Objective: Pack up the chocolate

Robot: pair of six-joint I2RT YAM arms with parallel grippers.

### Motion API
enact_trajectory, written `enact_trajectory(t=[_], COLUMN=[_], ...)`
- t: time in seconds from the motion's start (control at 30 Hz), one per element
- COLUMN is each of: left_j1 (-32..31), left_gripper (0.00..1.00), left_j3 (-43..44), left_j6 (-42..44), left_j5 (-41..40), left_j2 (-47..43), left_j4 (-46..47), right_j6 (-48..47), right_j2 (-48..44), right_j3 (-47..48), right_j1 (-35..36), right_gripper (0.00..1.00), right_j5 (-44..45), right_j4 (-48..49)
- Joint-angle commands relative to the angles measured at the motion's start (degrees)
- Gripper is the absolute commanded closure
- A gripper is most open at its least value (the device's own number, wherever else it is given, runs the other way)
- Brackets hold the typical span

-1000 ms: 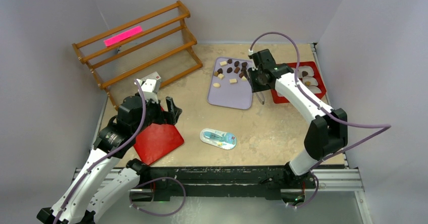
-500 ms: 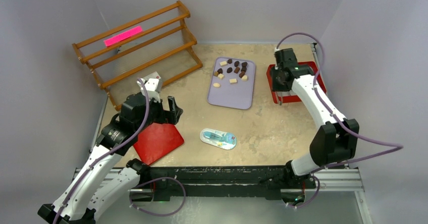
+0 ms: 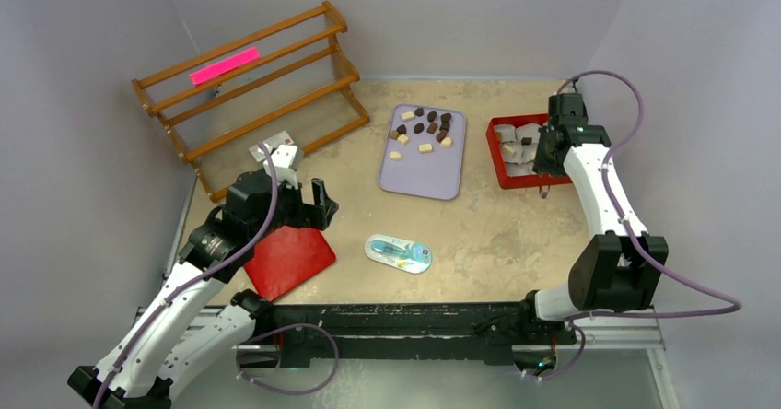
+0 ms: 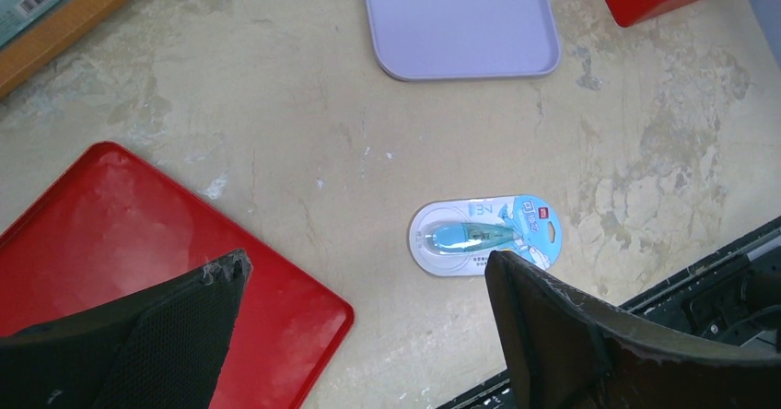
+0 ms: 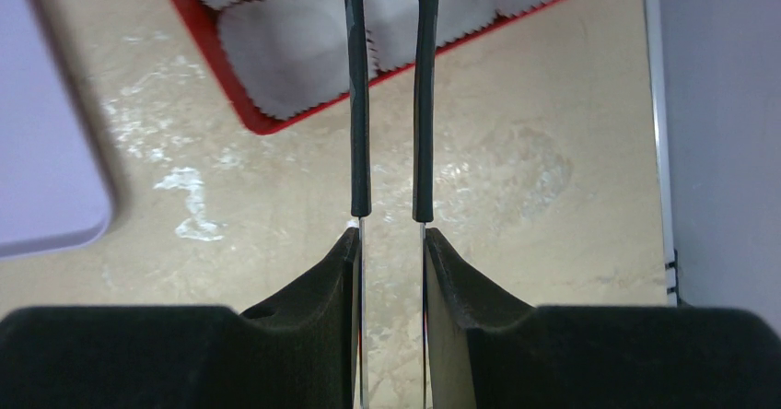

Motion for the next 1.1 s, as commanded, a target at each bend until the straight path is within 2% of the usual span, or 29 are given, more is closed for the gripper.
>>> enact_trajectory(t=[0.0,0.37,1.07], left_j1=[-1.1,-1.6,-1.6], left_gripper=[0.01,0.01,0.01], left_j3=[-0.1,-0.1,-0.1], left_j6=[0.3,0.3,0.1], left_j5=[0.2,-0.1,-1.6], left_j2=[-0.5,-1.0,-0.9], left_j4=[1.2,1.2,0.8], right_j6=[0.9,-0.4,-3.8], right_j2=[0.1,3.1,8.6], right_j3=[0.2,1.1,1.0], right_j1=[-3.7,-9.7,-15.7], right_gripper=[0.77,0.76,0.70], right_j5=[0.4,0.8,-3.5], right_j4=[-0.4,-2.6,3.1])
